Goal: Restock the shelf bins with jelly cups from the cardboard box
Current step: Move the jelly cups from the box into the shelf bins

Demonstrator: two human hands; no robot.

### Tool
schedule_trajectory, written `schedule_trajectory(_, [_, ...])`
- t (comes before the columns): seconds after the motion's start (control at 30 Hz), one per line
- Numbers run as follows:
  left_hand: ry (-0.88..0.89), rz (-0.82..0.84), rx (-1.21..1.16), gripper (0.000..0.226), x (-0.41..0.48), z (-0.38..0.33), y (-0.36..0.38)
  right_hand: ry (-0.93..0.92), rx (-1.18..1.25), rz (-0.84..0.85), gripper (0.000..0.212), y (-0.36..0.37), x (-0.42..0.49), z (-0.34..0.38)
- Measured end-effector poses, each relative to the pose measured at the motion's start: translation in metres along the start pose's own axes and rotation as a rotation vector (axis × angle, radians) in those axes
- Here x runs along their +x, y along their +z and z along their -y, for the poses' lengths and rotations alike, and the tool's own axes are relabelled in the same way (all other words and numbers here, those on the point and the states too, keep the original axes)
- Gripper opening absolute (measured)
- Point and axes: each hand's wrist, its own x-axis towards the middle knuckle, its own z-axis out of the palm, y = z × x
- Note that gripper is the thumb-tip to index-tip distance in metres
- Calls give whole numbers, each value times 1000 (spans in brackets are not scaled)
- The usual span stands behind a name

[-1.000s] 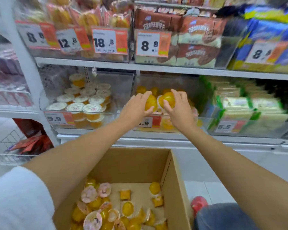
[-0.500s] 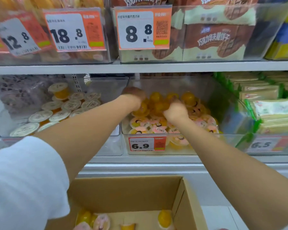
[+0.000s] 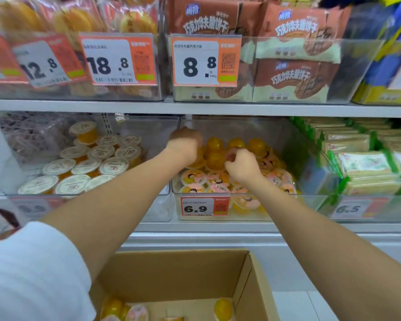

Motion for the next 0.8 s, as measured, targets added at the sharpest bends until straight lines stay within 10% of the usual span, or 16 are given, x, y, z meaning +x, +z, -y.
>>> schedule_trajectory(0.33, [-174, -263, -578, 9, -156, -14, 1, -248, -60, -196, 4, -1, -137, 27])
schedule_trajectory(0.8, [-428, 723, -408, 17, -289, 23, 213, 277, -272, 862, 23, 163, -264, -110])
